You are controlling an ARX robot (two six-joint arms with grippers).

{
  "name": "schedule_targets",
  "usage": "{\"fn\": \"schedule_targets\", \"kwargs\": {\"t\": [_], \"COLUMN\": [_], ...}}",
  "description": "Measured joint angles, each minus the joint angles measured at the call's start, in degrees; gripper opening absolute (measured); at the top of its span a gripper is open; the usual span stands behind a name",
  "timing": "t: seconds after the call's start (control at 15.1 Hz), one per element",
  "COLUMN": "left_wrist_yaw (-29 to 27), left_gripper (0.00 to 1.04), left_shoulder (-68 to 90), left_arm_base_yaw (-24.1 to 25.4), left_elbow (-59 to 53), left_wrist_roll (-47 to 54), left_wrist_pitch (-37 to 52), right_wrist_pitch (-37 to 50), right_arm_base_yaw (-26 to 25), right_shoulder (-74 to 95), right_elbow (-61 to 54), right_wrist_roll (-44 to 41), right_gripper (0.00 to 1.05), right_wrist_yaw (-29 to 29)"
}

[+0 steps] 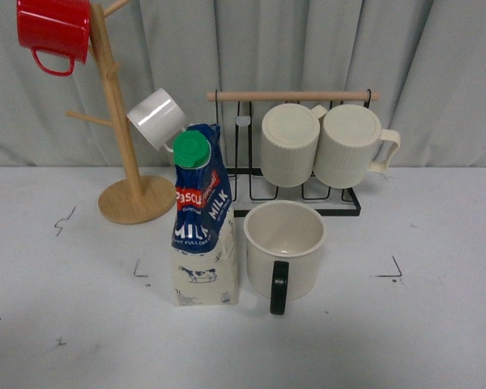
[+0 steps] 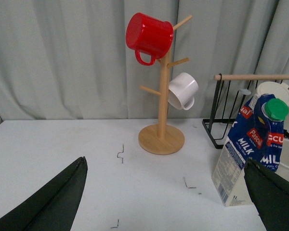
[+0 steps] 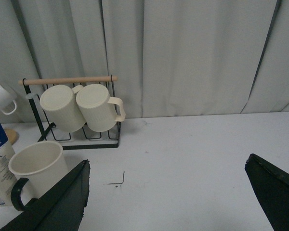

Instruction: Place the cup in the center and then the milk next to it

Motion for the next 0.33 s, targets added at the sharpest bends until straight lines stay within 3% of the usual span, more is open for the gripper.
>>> {"fn": "schedule_targets", "kwargs": {"t": [0.33], "left_wrist_yaw": [0.0], "left_gripper": [0.98], "left_shoulder": [0.0], "left_arm_base_yaw": [0.0], "left_elbow": [0.0], "left_wrist_roll": [0.0], "left_wrist_pitch": [0.0], "right_wrist_pitch": [-0.02], "right_arm_base_yaw": [0.0], "right_shoulder": [0.0], "right_elbow": [0.0], "right_wrist_roll": [0.0], "right_gripper": [0.98], "right_wrist_yaw": [0.0]}}
